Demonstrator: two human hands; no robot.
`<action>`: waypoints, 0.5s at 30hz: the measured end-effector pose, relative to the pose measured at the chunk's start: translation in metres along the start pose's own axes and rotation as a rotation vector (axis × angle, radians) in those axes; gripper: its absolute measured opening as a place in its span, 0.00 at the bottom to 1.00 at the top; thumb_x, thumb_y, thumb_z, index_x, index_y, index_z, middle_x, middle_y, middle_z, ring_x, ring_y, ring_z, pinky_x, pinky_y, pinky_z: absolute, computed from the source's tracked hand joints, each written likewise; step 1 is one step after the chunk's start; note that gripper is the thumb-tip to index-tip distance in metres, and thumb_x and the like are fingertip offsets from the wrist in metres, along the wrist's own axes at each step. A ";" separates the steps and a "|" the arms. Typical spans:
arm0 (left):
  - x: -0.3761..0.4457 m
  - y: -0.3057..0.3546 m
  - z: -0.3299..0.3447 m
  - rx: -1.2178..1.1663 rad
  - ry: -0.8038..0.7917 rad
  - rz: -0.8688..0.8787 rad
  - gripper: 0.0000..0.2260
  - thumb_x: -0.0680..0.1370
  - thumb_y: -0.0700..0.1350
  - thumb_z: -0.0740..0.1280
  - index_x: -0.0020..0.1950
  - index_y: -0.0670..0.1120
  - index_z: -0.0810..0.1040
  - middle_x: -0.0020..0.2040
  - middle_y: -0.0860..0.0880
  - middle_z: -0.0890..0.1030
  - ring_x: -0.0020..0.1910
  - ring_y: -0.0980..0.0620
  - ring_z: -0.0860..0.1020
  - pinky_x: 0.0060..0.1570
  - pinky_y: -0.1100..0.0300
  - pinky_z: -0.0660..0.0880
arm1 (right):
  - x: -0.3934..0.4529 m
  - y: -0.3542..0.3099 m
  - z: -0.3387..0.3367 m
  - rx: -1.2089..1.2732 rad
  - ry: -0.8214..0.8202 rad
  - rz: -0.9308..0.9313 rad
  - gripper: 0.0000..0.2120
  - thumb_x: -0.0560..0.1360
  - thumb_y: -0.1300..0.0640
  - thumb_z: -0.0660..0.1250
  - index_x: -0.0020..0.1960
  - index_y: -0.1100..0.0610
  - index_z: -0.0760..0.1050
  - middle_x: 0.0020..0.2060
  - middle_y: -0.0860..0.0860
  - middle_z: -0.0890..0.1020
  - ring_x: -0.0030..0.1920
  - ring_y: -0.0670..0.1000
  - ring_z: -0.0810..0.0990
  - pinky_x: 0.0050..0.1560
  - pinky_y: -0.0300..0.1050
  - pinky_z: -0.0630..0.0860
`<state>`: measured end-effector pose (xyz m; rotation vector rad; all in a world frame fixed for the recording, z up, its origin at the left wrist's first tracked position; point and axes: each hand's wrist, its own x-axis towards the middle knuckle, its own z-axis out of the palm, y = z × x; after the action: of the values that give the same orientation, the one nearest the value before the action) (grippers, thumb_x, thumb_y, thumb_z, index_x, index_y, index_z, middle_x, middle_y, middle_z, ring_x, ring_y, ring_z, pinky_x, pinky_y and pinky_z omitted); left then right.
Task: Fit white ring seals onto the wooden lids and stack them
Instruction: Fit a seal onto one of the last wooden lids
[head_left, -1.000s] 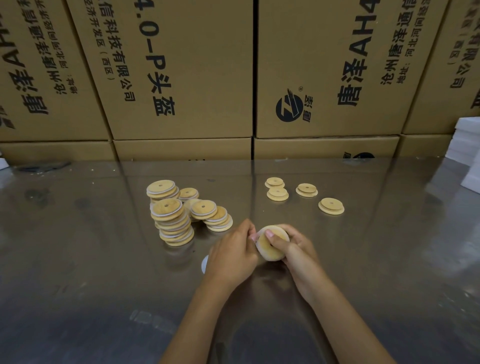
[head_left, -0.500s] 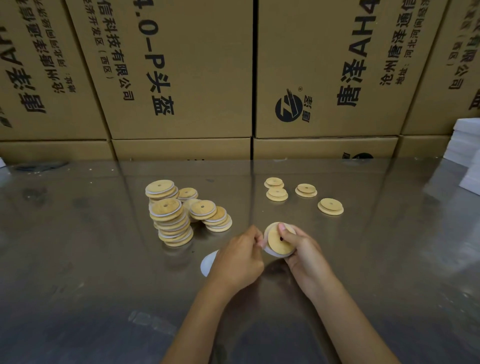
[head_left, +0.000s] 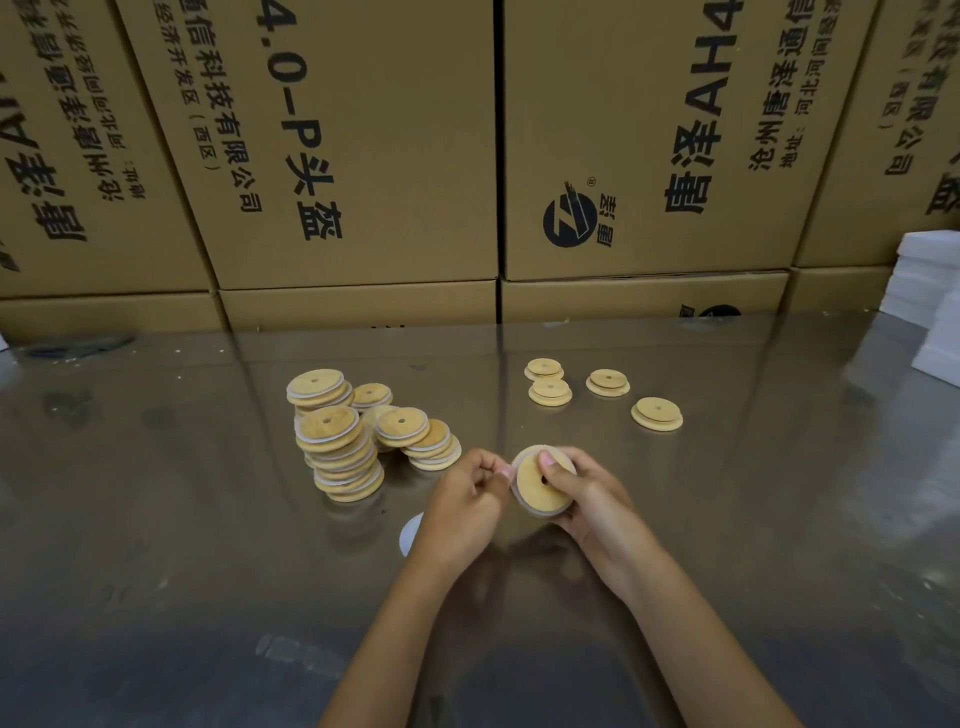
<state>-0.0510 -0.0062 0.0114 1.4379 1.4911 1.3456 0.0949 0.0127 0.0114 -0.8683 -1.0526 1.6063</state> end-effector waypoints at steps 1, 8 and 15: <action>0.000 0.000 0.000 -0.012 0.009 -0.008 0.09 0.79 0.38 0.64 0.40 0.49 0.75 0.28 0.56 0.75 0.31 0.54 0.71 0.41 0.56 0.68 | -0.001 0.000 0.000 -0.017 -0.013 -0.001 0.11 0.79 0.59 0.67 0.58 0.64 0.78 0.46 0.55 0.83 0.47 0.51 0.82 0.50 0.44 0.76; 0.001 0.000 0.000 -0.039 0.042 -0.035 0.09 0.78 0.37 0.65 0.39 0.47 0.76 0.29 0.53 0.75 0.30 0.54 0.70 0.39 0.56 0.67 | 0.000 0.001 -0.001 -0.054 -0.035 -0.003 0.11 0.78 0.60 0.67 0.58 0.65 0.77 0.44 0.55 0.83 0.45 0.50 0.81 0.48 0.44 0.77; 0.001 -0.001 0.002 0.004 0.082 -0.009 0.08 0.76 0.37 0.68 0.39 0.48 0.80 0.33 0.51 0.79 0.34 0.53 0.75 0.40 0.57 0.71 | 0.002 0.002 0.000 -0.018 0.040 0.066 0.09 0.79 0.57 0.68 0.54 0.62 0.81 0.42 0.54 0.84 0.42 0.48 0.82 0.50 0.45 0.78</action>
<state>-0.0497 -0.0047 0.0106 1.3916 1.5513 1.4124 0.0937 0.0141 0.0089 -0.9521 -1.0216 1.6294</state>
